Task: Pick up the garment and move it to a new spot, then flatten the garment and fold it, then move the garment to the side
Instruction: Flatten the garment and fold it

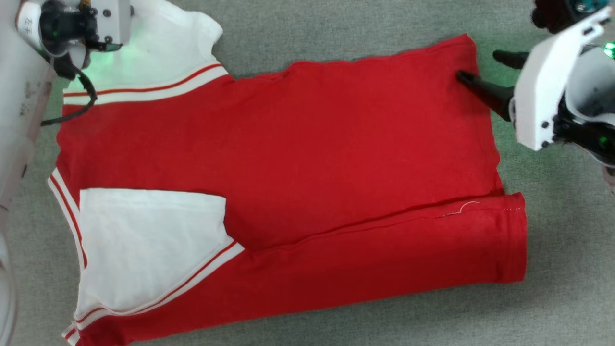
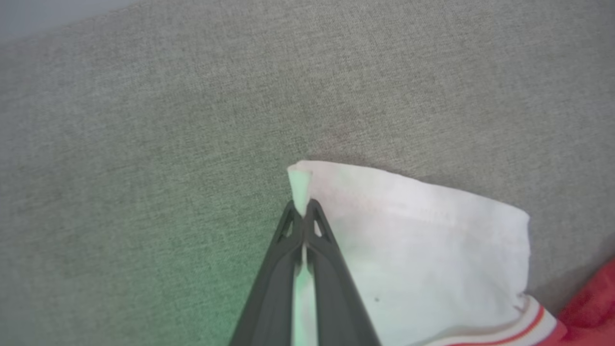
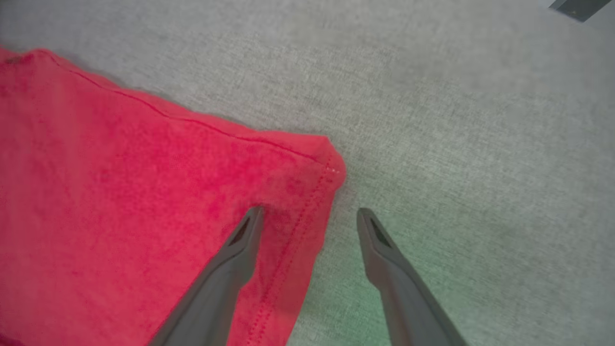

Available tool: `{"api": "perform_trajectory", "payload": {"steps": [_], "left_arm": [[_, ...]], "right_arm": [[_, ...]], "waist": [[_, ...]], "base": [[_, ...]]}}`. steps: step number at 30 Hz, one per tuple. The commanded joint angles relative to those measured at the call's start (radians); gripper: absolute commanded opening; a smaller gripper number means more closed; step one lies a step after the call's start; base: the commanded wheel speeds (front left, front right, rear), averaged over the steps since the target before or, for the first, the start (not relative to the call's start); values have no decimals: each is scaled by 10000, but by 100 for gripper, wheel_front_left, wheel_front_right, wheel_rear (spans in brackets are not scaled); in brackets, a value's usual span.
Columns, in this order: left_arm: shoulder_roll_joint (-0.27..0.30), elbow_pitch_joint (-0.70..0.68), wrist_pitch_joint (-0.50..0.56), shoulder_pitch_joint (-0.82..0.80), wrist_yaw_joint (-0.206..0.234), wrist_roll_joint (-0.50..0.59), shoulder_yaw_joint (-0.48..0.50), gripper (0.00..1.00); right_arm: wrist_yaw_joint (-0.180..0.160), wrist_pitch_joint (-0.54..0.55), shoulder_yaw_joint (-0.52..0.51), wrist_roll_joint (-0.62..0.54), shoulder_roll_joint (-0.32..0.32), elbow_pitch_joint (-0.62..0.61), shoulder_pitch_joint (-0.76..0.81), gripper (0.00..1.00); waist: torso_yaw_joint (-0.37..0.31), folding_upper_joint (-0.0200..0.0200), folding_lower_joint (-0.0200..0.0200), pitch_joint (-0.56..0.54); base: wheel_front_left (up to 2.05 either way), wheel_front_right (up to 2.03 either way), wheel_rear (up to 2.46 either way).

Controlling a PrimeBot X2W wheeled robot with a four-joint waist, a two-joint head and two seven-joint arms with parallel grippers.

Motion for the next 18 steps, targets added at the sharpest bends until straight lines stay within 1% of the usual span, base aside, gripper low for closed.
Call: {"api": "perform_trajectory", "payload": {"steps": [1, 7, 8, 9, 11, 14, 18], "left_arm": [[-63, 81, -48, -96, -45, -36, -9, 0], [-179, 454, -231, -218, -197, -35, -56, 0], [-203, 504, -252, -236, -231, -42, -61, 0], [-215, 569, -281, -263, -258, -38, -70, 0], [-239, 687, -321, -291, -297, -39, -88, 0], [-296, 834, -370, -374, -345, -40, -114, 0], [-376, 994, -465, -423, -408, -94, -116, 0]], "right_arm": [[-12, 178, 149, 154, 85, 254, -240, 100], [-12, 1222, 929, 560, 421, 1588, -1007, 100], [-12, 1379, 1106, 631, 460, 1685, -1115, 20], [-12, 1484, 1179, 771, 513, 1835, -1208, 0], [-12, 1737, 1425, 842, 548, 2064, -1418, 0], [-12, 1849, 1520, 963, 547, 2389, -1750, 0], [-14, 1605, 1511, 1080, 525, 2679, -2058, 0]], "waist": [[5, -1, 0, 25], [-25, -1, 0, 70], [-33, -1, 0, 72], [-47, -1, 0, 76], [-74, -1, 0, 71], [-88, -1, 0, 35], [-39, -1, 0, -97]], "base": [[0, 0, 0], [0, 0, 0], [0, 0, 0], [0, 0, 0], [0, 0, 0], [0, 0, 0], [0, 0, 0]]}}
